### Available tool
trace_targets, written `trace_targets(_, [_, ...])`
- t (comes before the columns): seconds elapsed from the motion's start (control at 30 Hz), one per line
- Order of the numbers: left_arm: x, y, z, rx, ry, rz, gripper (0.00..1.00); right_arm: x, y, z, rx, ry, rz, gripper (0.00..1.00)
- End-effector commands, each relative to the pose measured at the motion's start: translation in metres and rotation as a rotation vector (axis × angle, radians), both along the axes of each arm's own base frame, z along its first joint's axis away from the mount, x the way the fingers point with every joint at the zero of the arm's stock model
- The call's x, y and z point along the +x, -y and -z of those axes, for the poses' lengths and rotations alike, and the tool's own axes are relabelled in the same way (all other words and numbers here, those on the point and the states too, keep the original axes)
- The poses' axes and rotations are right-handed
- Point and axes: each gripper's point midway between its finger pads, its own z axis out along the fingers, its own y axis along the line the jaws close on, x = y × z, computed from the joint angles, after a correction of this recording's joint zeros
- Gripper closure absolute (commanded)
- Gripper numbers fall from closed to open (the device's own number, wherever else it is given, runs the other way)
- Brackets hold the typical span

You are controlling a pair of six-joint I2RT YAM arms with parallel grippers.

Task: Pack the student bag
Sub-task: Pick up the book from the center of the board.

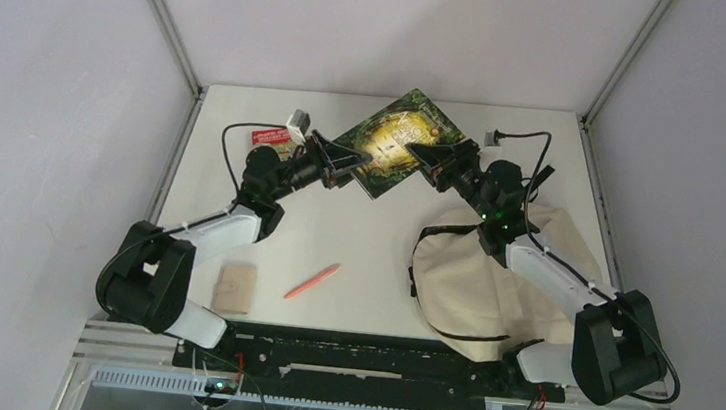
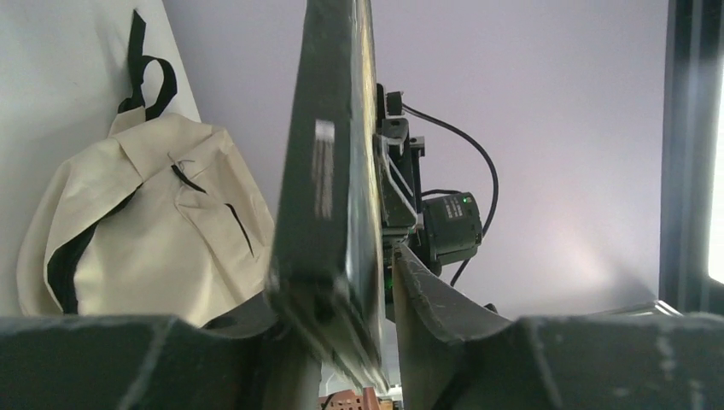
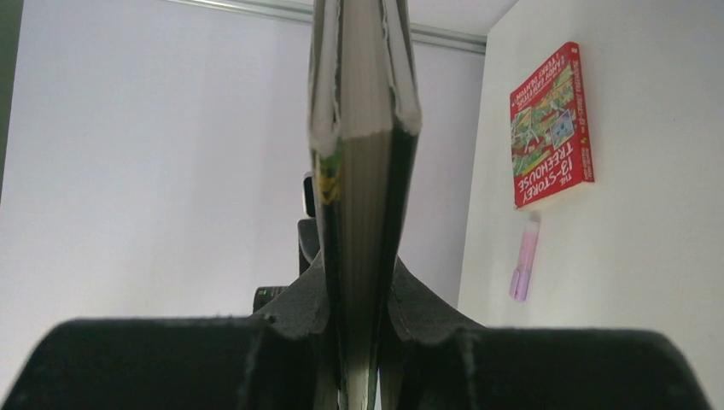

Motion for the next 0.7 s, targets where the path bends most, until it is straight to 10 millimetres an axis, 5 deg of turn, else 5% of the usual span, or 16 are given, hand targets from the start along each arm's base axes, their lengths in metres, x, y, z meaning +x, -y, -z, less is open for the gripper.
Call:
trace_targets(0.0, [0.000,0.001,-0.041,-0.085,0.119,0.002,0.66,-0.026,-0.009,-0.039,0.037,0.133,-0.046,1.00])
trace_targets(0.17, [0.007,-0.010,-0.049,-0.113,0.129,-0.008,0.99,-0.039,-0.011,-0.020,-0.036,0.101,-0.085,1.00])
trace_targets(0.2, [0.008,-0.016,-0.050,-0.121,0.135,-0.014,1.00,-0.043,-0.011,-0.014,-0.070,0.097,-0.100,0.92])
trace_targets(0.3, [0.012,-0.039,-0.050,-0.129,0.139,-0.045,1.00,-0.057,-0.002,0.007,-0.214,0.083,-0.115,0.39])
trace_targets(0.4, [0.012,-0.065,-0.044,-0.104,0.139,-0.078,1.00,-0.065,0.026,0.044,-0.466,-0.011,-0.066,0.15])
trace_targets(0.57, [0.005,-0.099,-0.022,0.038,0.124,-0.125,1.00,-0.090,0.082,0.102,-0.867,-0.159,-0.024,0.10])
trace_targets(0.67, [0.002,-0.112,0.007,0.266,0.067,-0.169,1.00,-0.115,0.106,0.135,-1.079,-0.251,-0.037,0.11])
